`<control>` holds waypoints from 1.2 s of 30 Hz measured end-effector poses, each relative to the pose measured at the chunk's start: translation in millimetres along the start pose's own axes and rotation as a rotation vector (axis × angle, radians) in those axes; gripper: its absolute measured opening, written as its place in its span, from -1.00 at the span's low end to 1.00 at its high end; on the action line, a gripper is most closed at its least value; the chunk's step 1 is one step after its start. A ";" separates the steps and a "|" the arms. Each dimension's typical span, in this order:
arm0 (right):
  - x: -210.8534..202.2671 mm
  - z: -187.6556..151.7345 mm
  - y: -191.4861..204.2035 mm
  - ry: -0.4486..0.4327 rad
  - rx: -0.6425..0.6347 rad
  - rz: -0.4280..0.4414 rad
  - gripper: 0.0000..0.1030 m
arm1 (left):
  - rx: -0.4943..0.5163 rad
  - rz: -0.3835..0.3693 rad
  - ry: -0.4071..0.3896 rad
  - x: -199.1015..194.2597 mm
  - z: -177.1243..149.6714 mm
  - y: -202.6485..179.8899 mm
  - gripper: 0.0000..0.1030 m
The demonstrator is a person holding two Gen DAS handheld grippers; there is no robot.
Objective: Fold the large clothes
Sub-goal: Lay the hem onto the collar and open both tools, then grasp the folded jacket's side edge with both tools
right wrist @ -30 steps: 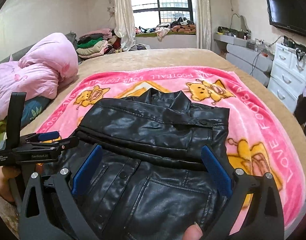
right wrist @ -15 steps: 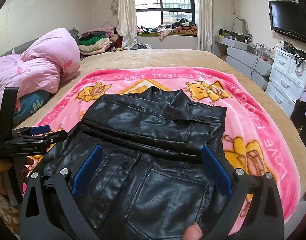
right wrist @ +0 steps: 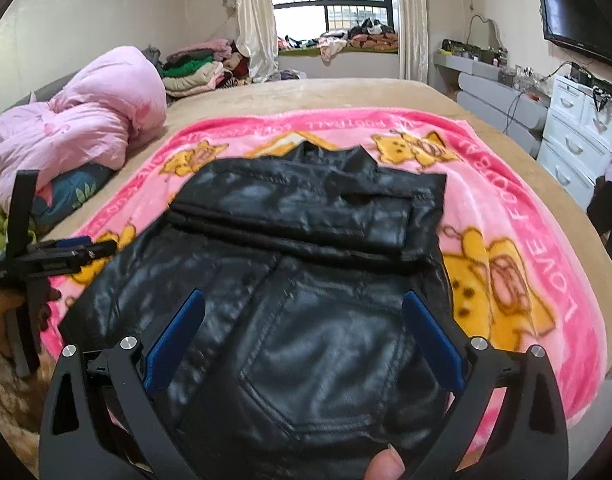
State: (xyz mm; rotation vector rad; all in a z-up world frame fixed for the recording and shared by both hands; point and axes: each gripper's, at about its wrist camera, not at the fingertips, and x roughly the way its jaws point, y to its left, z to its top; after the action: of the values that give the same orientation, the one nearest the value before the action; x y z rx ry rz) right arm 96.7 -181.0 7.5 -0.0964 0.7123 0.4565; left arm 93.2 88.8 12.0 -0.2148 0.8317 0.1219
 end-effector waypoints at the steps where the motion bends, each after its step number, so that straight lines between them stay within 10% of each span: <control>1: -0.4 -4.8 -2.4 0.010 -0.001 -0.006 0.91 | 0.001 0.005 0.002 -0.9 -4.4 2.6 0.82; 22: -8.6 -68.5 -26.9 0.148 -0.019 -0.067 0.91 | -0.091 0.076 0.099 -6.7 -63.4 66.2 0.79; 30: -10.3 -87.0 -27.6 0.232 -0.009 -0.003 0.91 | -0.188 -0.075 0.153 -7.7 -78.1 83.5 0.03; 36: -9.3 -99.0 -32.7 0.283 0.026 0.008 0.91 | -0.181 -0.140 0.199 -2.8 -85.3 75.6 -0.10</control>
State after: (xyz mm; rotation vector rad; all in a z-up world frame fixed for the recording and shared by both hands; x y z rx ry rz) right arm 44.6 -237.4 -63.6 -0.1353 0.9965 0.4460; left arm 15.5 142.0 -52.3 -0.4606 1.0008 0.0443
